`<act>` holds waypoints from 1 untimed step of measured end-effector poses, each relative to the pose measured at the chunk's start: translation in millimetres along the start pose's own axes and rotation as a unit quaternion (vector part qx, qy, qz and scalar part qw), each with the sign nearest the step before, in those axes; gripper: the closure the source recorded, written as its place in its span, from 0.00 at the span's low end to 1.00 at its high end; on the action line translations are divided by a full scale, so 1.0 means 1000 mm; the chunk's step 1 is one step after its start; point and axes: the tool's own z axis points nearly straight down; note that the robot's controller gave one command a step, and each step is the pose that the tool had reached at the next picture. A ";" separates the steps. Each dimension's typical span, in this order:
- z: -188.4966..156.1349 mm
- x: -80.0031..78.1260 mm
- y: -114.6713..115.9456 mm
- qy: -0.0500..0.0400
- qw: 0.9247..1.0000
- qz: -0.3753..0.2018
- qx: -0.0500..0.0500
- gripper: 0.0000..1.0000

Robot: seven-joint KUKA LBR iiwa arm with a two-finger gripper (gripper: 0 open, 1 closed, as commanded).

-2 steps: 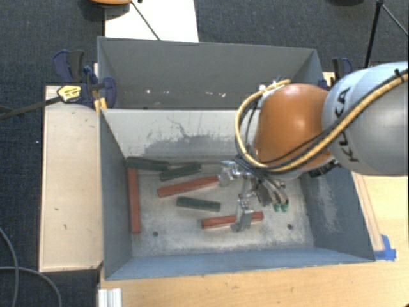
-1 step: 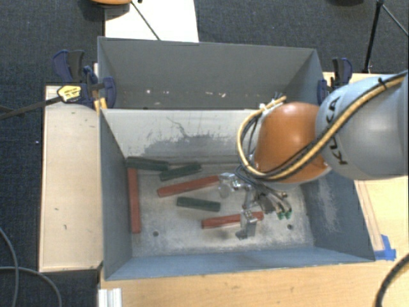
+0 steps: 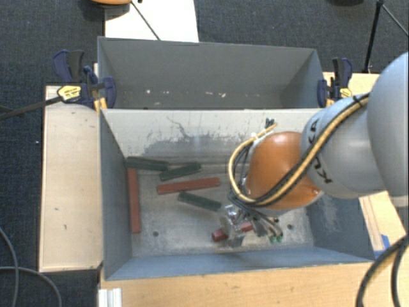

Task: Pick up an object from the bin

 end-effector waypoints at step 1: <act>0.000 0.000 0.000 0.000 1.000 0.001 0.000 1.00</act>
Offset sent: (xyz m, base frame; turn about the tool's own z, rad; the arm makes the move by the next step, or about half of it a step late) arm 0.0120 0.0080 0.1729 -0.0636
